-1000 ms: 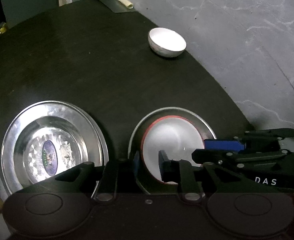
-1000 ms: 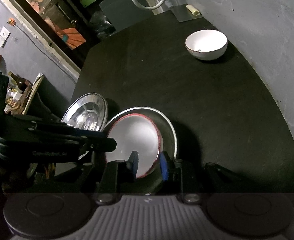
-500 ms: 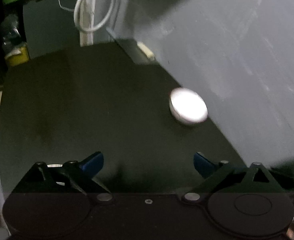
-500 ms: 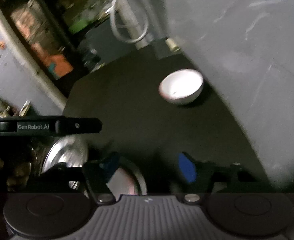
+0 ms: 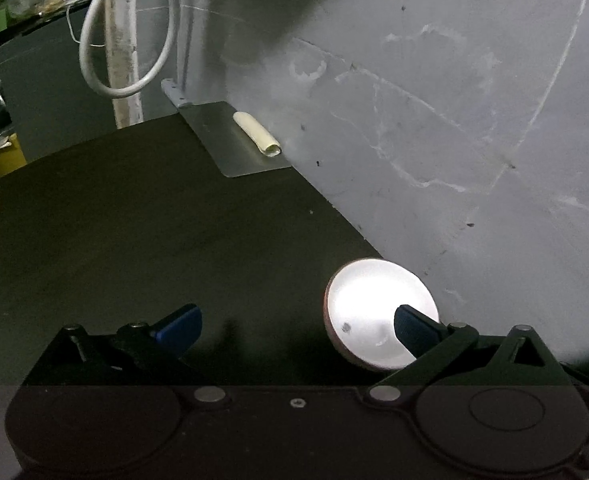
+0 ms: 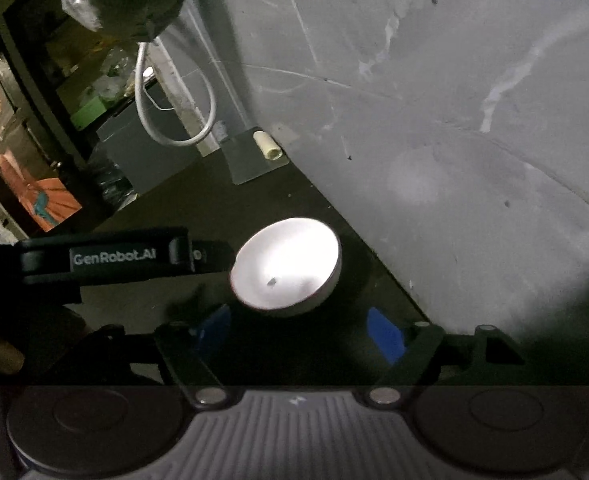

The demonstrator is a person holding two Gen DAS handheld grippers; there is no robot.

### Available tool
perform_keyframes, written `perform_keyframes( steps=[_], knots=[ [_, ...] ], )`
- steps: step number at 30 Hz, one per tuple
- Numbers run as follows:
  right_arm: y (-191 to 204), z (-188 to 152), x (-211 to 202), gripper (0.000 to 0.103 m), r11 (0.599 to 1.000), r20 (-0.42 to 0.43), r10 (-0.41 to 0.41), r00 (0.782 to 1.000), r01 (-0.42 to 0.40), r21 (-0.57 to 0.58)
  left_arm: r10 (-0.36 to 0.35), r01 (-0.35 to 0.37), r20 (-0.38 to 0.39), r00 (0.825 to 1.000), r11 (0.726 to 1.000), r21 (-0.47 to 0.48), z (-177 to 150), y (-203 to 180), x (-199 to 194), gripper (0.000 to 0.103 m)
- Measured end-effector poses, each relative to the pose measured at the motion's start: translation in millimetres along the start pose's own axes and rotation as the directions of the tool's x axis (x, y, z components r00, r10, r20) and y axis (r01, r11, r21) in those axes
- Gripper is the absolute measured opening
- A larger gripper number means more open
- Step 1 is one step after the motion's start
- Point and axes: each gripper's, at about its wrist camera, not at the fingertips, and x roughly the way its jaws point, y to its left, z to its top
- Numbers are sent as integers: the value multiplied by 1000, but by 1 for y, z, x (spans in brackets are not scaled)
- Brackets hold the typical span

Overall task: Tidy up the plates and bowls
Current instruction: 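Move both grippers to the second white bowl and close on its rim, then carry the second white bowl with both grippers and lower it into the first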

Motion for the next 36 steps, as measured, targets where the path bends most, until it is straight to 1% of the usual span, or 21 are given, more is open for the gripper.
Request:
perform_keyframes(
  steps=[2, 4, 8, 9, 10, 12, 13, 15, 16, 17, 18, 19, 23, 27, 36],
  knots=[
    [0, 2, 8, 75, 1000, 4, -5, 1000, 5, 1, 7, -7, -15, 1000, 1000, 1, 2, 1, 6, 102],
    [-1, 4, 14, 69, 1000, 2, -13, 1000, 13, 5, 1, -1, -31, 1000, 1000, -5, 4, 3, 13, 100],
    [-2, 8, 23, 61, 1000, 0, -16, 1000, 16, 11, -28, 27, -61, 998, 999, -17, 4, 6, 21, 85],
    [-2, 7, 24, 58, 1000, -2, -16, 1000, 16, 11, -36, 35, -64, 997, 999, -18, 4, 6, 22, 80],
    [-2, 8, 26, 54, 1000, -6, -14, 1000, 14, 13, -46, 44, -68, 997, 999, -18, 4, 5, 24, 77],
    [-2, 9, 28, 50, 1000, -8, -11, 1000, 11, 15, -59, 58, -72, 996, 998, -15, 5, 3, 25, 67],
    [-2, 10, 29, 46, 1000, -8, -9, 1000, 10, 15, -64, 64, -73, 995, 998, -12, 5, 1, 26, 64],
    [-2, 10, 29, 42, 1000, -11, -5, 1000, 5, 15, -80, 80, -81, 993, 997, -7, 5, -1, 28, 46],
    [-2, 10, 31, 38, 1000, -15, -2, 1000, 2, 15, -91, 90, -88, 992, 996, -9, 5, -2, 29, 42],
    [-3, 10, 31, 37, 1000, -17, -3, 1000, 3, 15, -102, 102, -94, 990, 995, -11, 5, -3, 30, 34],
    [-3, 10, 32, 34, 1000, -15, -5, 1000, 5, 14, -117, 116, -99, 988, 993, -12, 4, -4, 31, 23],
    [-3, 10, 32, 33, 1000, -14, -5, 1000, 6, 14, -130, 130, -103, 986, 992, -10, 4, -5, 30, 18],
    [-4, 7, 29, 28, 1000, -19, 8, 1000, -7, 16, -106, 108, -98, 990, 994, 13, 0, -8, 24, 17],
    [-2, 3, 19, 28, 1000, -10, 29, 1000, -29, 10, -105, 107, -81, 991, 994, 20, -5, -9, 12, 17],
    [16, -5, -26, 28, 995, 25, 91, 996, -90, -36, -96, 97, -31, 995, 995, 10, -21, -7, -42, 17]
  ],
)
